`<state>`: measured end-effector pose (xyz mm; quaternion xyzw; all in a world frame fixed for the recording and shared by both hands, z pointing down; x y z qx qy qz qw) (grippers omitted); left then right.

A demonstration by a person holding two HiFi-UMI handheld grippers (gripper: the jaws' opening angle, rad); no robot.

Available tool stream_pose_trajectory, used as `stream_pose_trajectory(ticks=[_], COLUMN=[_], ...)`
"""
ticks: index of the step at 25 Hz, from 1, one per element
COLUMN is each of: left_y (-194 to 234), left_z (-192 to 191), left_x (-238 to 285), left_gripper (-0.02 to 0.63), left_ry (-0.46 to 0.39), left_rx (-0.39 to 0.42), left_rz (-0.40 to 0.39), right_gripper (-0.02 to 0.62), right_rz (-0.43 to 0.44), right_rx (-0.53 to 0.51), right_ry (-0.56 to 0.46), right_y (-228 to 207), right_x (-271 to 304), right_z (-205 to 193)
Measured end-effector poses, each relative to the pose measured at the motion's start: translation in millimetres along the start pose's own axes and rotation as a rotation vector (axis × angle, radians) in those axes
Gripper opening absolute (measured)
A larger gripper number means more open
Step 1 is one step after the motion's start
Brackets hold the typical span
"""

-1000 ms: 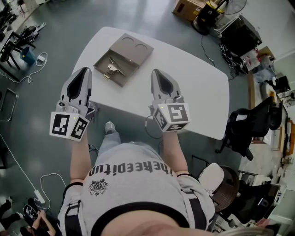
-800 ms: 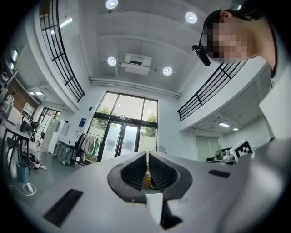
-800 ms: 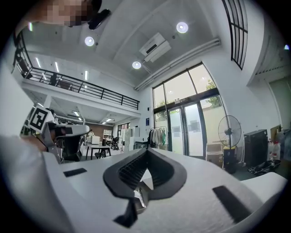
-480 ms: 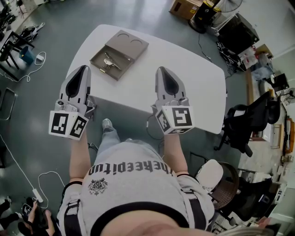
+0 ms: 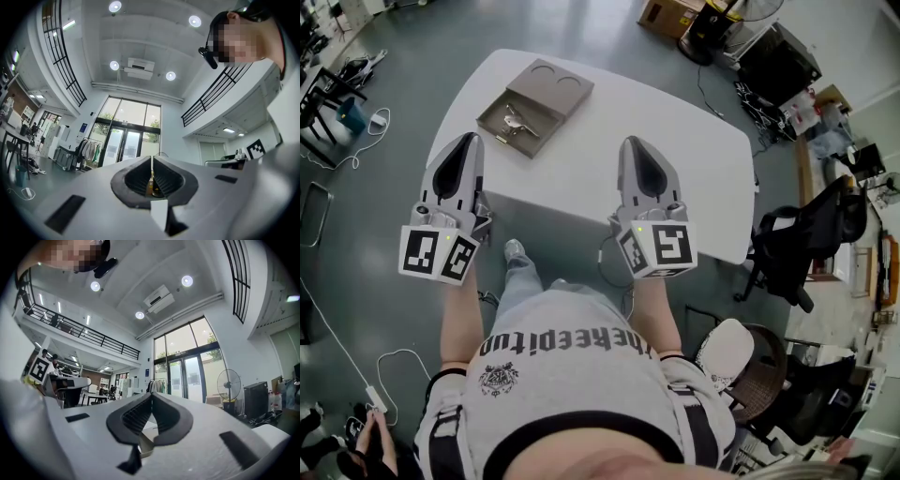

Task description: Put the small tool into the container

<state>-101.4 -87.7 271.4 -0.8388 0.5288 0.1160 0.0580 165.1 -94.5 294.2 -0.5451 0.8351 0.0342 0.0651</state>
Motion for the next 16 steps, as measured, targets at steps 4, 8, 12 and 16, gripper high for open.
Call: stream_pose_trajectory(ticks=[4,8,12,16], left_y=[-6.2,-10.3,-10.7,-9.2], left_z=[0.1,1.2,0.5,-0.6], left_x=[-1.9,-2.2,-1.0,-0.5], left_gripper=[0.014,0.014,0.014,0.014], left_ry=[0.003,0.003,0.007,0.014], left_rx=[0.002,0.005,0.007,0.006], left_rz=[-0.006,-0.011,-0.011,-0.009], right_gripper=[-0.005,-0.006,-0.005,-0.005], right_rz=[-0.004,-0.001,0.002,0.002], right_rx=[0.007,0.011,0.018,0.028], right_ry=[-0.005,-0.004,-0.007,-0.007], right_y=[-1.4,-1.3,-1.5,-1.1], right_x=[-7.2,-10.5,-9.7,-7.7], right_z=[0.7,3.0,2.1,1.4])
Point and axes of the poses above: the fingertips, and each gripper's own axes: x forward along the fingers, y to its left, z out of its top, the point moved 6 cm from there along -x, backward along the fingers, and after that the axes turned 3 degrees about x, right-handed, at the moved point
